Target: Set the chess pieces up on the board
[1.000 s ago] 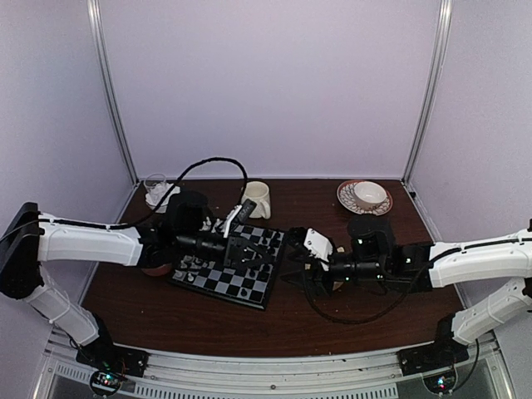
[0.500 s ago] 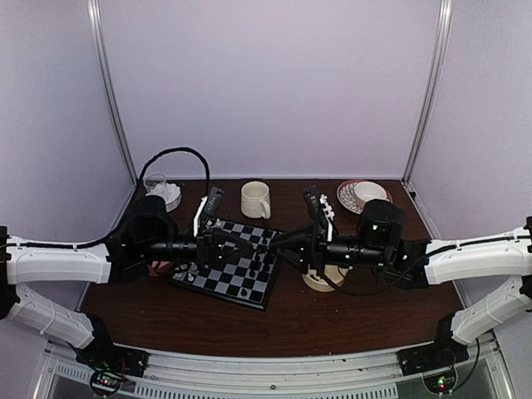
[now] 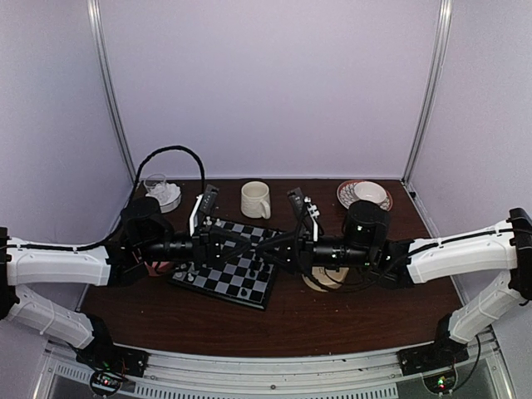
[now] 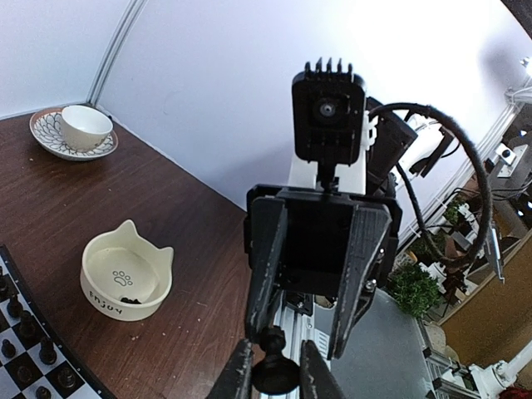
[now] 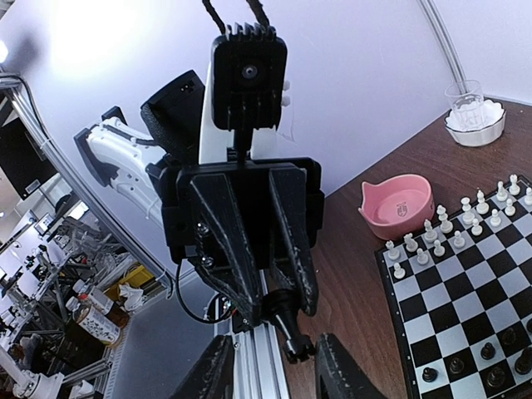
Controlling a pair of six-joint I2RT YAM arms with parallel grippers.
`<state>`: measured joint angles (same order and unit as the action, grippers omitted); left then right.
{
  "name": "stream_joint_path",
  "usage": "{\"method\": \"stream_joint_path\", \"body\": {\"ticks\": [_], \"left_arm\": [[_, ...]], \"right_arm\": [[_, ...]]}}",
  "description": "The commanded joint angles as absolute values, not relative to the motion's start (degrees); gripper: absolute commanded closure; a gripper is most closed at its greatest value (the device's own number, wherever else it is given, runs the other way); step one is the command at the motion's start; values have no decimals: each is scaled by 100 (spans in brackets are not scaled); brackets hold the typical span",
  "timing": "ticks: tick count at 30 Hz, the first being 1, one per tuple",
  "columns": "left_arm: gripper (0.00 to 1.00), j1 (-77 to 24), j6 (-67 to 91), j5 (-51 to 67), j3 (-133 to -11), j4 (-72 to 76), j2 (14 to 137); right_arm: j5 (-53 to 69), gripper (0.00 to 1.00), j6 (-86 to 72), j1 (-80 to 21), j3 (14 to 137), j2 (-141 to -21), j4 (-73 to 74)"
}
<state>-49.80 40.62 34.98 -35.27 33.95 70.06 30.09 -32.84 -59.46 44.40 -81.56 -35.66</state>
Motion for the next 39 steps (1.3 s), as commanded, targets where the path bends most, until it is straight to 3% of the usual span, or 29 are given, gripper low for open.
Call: {"method": "stream_joint_path", "body": {"ticks": [1,10,17,19,23,26,33,39], "left_arm": [[82,-4939,4086,3602,-3489,3757,6930],[82,-4939,4174,3694,-3489,3911,7042],[80,-4939,4157,3654,-3493,3877,7056],[73,-4934,4134,3584,-3489,3840,7041],[36,-4939,3936,3059,-3428,3434,6846],[25,-4939,3675,2353,-3368,2888,6493],[22,-4939,3338,-1142,-3328,731,5455],[21,-4939,3220,-1846,-3340,474,5377]], "right_arm": [[3166,67,-3393,-5981,4579,-8171,-3975],[3304,75,-3529,-5981,4632,-8297,-4121],[3330,96,-3558,-5979,4614,-8280,-4157],[3318,99,-3557,-5984,4614,-8250,-4130],[3073,100,-3317,-5984,4607,-8039,-3683],[2656,100,-2886,-5971,4699,-7812,-2633],[1532,99,-1547,-6026,6035,-7916,1023],[849,99,-924,-6143,7331,-8894,3043]]}}
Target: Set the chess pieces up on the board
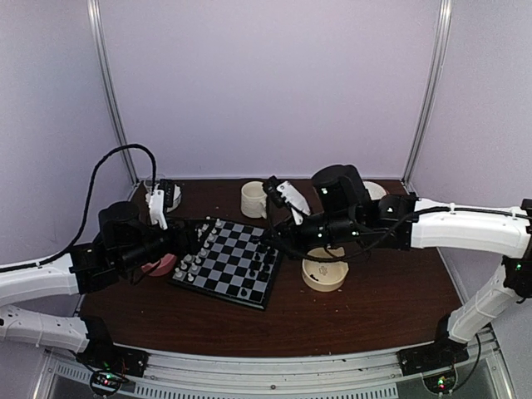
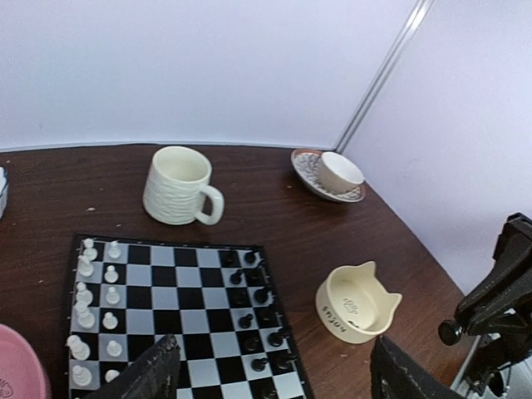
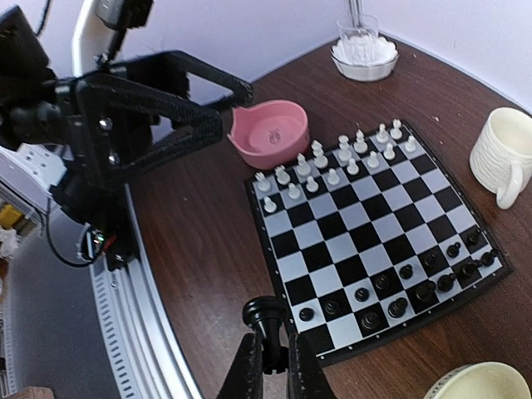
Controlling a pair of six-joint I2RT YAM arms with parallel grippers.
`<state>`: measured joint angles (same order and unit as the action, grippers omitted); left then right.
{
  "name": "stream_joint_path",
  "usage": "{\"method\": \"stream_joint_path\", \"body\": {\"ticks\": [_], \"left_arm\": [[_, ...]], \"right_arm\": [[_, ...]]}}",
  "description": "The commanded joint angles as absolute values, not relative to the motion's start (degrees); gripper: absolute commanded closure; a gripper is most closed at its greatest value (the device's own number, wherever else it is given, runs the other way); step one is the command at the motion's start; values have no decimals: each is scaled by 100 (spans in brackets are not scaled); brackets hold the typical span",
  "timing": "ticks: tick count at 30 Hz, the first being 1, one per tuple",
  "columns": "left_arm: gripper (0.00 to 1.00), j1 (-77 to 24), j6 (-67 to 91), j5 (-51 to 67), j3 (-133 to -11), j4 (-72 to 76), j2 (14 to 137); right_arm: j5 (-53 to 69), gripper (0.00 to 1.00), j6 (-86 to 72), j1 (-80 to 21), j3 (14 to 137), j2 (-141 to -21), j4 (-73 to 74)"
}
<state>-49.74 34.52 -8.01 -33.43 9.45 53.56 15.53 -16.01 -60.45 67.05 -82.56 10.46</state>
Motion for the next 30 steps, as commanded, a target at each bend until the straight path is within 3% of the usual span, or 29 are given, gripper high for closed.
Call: {"method": "stream_joint_path", "body": {"ticks": [1,14,30], "left_arm": [[21,-4939,3186,-1941,-3348,432,5398],[20,-4935,3131,-2813,-3156,420,5265],[12,-4938,3434,-3278,-2963,360,4967]], "right_arm": [[728,99,-835,-6188,7522,-9074,3285],[346,98,-127,-6526,9437,-11151,4928],[213,96,209,-6545,10442,-12257,5489]]}}
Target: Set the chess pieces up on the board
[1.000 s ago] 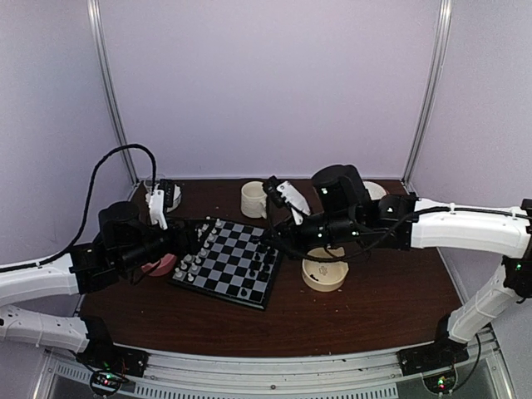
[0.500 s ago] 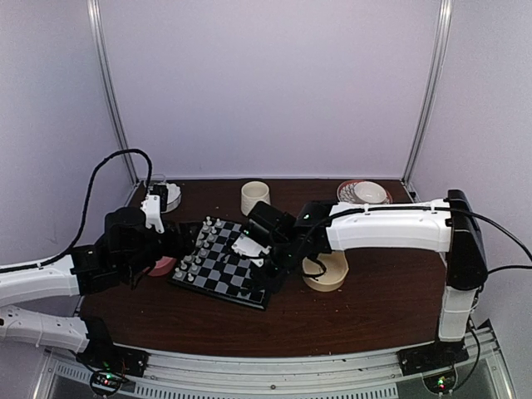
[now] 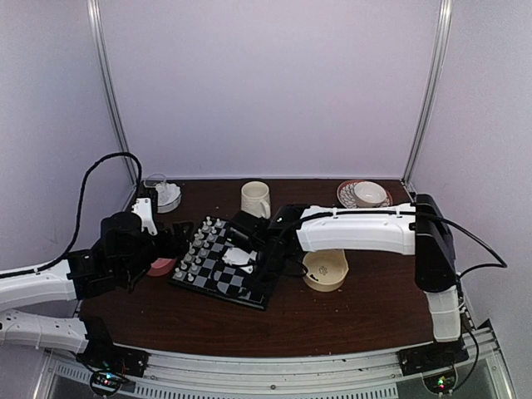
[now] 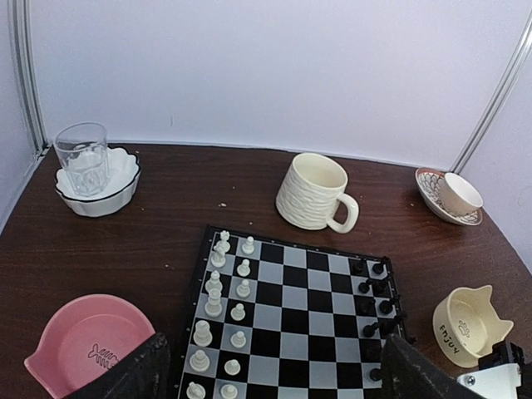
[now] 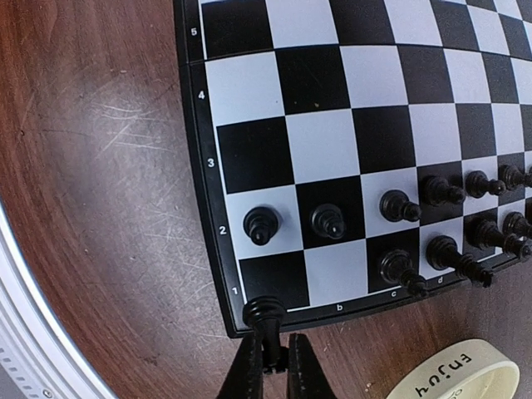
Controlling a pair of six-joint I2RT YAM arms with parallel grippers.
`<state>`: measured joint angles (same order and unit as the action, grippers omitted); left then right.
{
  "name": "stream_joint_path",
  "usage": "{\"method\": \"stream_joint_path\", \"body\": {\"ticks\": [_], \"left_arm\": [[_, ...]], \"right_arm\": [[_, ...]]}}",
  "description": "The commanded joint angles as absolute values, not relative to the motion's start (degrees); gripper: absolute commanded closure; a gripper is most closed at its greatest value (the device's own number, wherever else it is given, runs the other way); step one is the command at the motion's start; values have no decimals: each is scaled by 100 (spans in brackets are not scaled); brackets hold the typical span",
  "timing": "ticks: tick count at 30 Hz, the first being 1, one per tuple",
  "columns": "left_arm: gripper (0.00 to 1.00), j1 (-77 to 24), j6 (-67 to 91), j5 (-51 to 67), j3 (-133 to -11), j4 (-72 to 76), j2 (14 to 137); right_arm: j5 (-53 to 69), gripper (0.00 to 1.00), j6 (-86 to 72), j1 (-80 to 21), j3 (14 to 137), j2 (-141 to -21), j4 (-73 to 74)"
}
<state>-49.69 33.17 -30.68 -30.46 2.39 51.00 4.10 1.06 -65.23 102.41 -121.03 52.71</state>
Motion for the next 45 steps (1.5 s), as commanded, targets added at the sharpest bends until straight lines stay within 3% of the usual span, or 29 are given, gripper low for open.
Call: {"method": "stream_joint_path", "body": {"ticks": [1,18,32,45], "left_arm": [[12,-4939,3455,-3287,-2955,358,4958],[10,-4937,3700,-3425,-2909,305,4873],[8,-4939,3566,-3226,-2957,361,4967],[7,-4939,3428,-2979,-3028,362,5037]], "right_arm": [[188,96,215,-6543,10461,-12292,5501],[41,90,272,-6556,10746,-12712,5604],[147,65,345,-6602,10707,-12631,5553],[-415,63,240,-6569,9279,-10797,4765]]}}
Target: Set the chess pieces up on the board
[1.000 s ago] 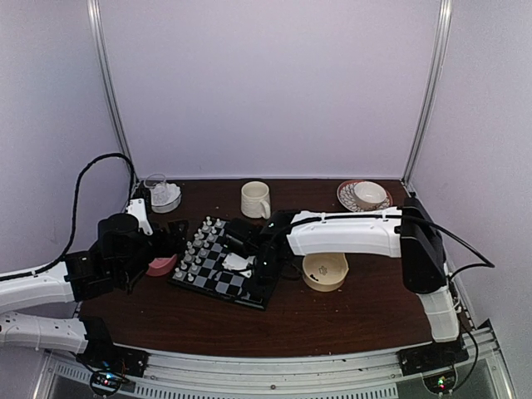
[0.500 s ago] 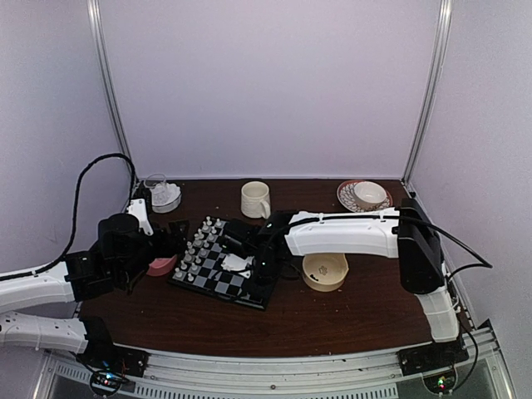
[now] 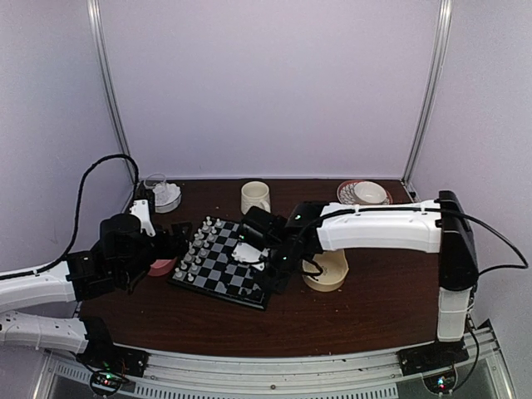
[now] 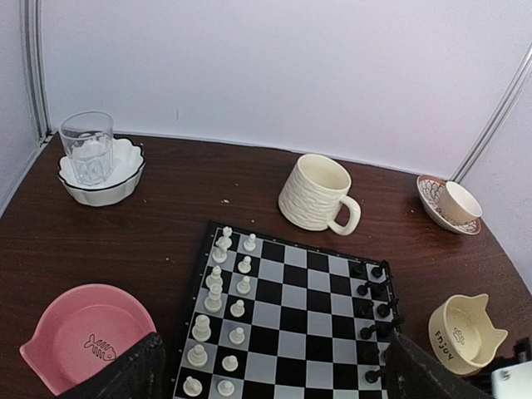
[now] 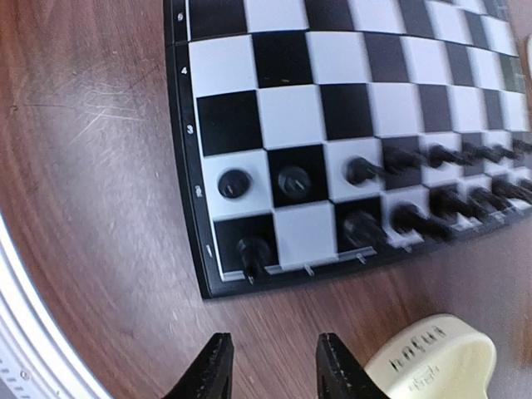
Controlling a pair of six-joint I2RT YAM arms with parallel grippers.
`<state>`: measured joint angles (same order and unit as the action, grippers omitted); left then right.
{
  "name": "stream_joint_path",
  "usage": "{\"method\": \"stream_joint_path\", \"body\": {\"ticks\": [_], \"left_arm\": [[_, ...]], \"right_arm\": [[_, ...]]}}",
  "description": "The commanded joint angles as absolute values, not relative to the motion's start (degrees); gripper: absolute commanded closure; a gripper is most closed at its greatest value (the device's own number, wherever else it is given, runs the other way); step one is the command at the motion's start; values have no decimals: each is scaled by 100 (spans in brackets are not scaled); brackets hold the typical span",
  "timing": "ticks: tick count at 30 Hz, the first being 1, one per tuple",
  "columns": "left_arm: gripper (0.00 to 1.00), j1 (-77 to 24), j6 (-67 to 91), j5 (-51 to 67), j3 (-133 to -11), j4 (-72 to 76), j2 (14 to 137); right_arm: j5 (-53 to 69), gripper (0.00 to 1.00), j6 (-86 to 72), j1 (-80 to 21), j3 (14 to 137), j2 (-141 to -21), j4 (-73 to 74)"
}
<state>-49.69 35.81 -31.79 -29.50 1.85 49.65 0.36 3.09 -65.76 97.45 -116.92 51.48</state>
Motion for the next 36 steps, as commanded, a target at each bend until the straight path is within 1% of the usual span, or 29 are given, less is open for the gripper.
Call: {"method": "stream_joint_path", "body": {"ticks": [1,5,9,12,15,22,26,31,36], "left_arm": [[7,-4938,3396,-2930,-3050,354,5067],[7,-4939,3193,-2572,-3208,271,5187],[8,-4939,2878,-1966,-3403,237,5396],[8,-4939,2787,-1778,-3535,177,5587],[8,-4939,2760,-1792,-3589,183,5725],[8,-4935,2725,-1783,-3612,162,5766],[8,-4937,2737,-1771,-3595,159,5735],[8,-4935,2760,-1749,-3617,132,5726],[9,-4939,2766,-1732,-3621,132,5734]], "right_arm": [[-518,63,233,-6517,9100,-10530,4670],[-675,63,174,-6156,8369,-9882,4542],[-451,63,-79,-5284,7267,-9275,3996],[-362,59,-532,-4602,6391,-8803,3313],[-555,57,-776,-4174,5839,-8571,2881],[-1005,58,-919,-3845,5818,-8968,2874],[-891,59,-931,-3753,5853,-9297,2709],[-750,66,-932,-3700,6136,-9891,2772],[-643,90,-783,-3718,6238,-9932,2790]]}}
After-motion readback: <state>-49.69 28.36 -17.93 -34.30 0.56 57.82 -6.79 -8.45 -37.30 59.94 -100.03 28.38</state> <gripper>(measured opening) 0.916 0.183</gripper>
